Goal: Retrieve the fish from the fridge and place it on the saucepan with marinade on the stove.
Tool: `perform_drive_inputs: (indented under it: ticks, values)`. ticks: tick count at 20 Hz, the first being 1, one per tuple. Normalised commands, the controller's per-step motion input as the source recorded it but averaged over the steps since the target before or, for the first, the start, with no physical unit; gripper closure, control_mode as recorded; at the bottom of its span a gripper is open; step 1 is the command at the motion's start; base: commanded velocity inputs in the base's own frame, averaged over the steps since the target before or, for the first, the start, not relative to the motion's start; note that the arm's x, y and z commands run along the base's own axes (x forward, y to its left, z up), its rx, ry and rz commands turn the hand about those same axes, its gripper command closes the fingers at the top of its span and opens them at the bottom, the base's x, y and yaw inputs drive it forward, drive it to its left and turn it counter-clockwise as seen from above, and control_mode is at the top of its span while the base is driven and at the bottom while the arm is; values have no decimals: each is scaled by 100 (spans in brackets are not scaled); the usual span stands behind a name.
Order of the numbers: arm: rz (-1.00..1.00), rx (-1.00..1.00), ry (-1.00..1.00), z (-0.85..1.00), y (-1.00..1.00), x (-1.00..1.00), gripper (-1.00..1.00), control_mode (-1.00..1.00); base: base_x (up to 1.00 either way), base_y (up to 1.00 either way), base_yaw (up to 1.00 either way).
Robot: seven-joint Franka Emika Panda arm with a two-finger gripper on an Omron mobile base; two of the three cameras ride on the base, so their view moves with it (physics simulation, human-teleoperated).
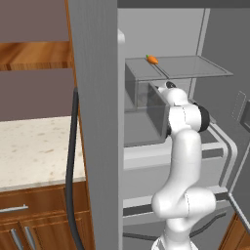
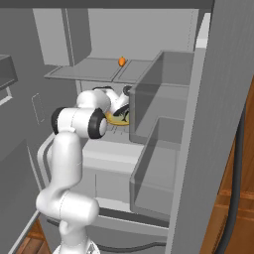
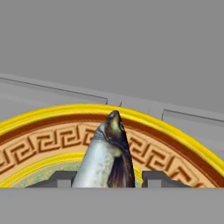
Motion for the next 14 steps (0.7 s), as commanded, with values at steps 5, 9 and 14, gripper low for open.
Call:
perform_drive_inputs:
  ticks: [5, 9, 14]
  values:
    - [0, 0, 0, -7, 0, 0, 100, -100, 0, 0, 0]
    - [0, 0, 0, 0, 0, 0, 100, -100, 0, 0, 0]
    - [0, 0, 0, 0, 0, -4, 100, -100, 0, 0, 0]
